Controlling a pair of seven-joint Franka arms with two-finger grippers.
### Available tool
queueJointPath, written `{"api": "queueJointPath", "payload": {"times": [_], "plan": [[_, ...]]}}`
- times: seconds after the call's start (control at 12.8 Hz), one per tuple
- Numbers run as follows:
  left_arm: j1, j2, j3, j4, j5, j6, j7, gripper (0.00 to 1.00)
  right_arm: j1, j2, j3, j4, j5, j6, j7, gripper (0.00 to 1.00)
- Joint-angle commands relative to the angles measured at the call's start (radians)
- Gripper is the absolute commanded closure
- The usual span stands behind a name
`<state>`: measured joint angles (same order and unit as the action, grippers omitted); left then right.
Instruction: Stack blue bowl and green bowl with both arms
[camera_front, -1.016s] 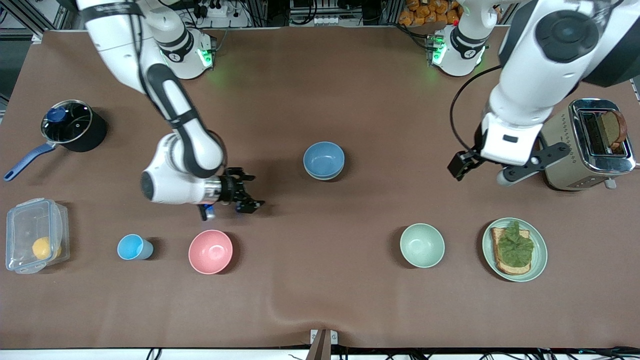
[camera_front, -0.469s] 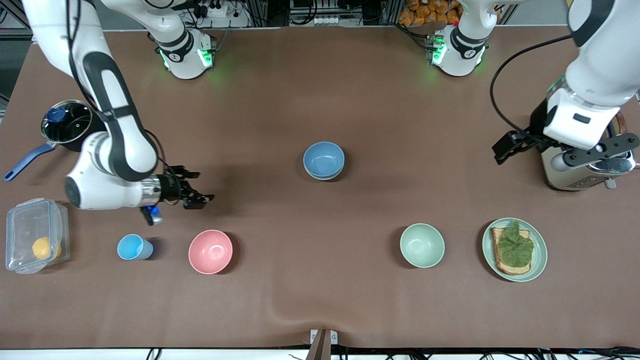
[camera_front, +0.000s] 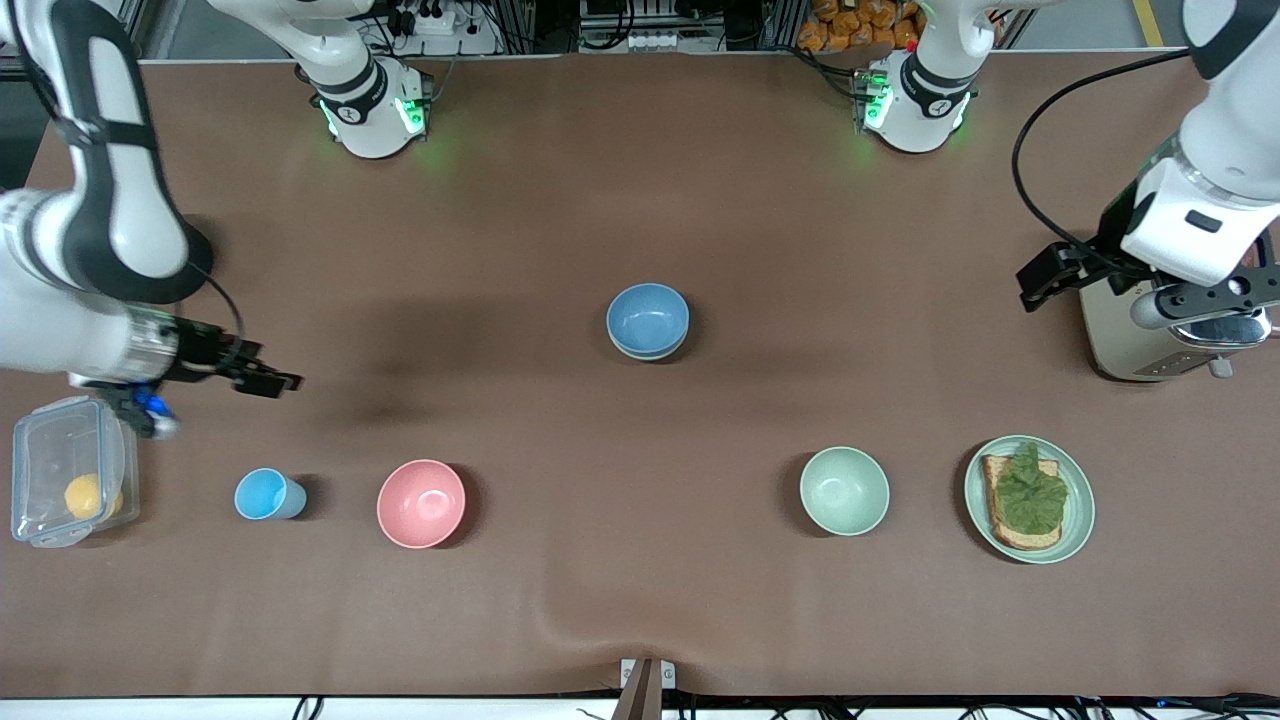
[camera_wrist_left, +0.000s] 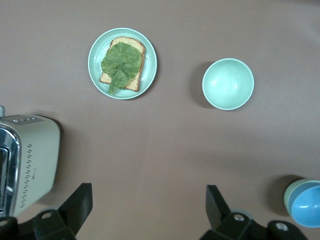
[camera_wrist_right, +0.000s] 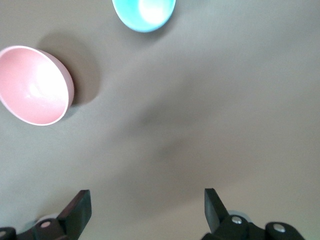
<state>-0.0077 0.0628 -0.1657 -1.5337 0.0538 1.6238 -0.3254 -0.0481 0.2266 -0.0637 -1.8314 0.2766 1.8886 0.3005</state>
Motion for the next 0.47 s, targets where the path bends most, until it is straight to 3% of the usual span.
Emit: {"api": "queueJointPath", "payload": {"times": [0.0,0.39], "plan": [[0.002,-0.012,0.032,0.012,-0.060,-0.042,0.051,0.00,-0.018,-0.105,0.019,-0.025,-0.062,-0.005,-0.092,0.00],[0.002,-0.012,0.034,0.029,-0.057,-0.059,0.052,0.00,0.010,-0.246,0.037,-0.014,-0.144,-0.026,-0.093,0.00]]}}
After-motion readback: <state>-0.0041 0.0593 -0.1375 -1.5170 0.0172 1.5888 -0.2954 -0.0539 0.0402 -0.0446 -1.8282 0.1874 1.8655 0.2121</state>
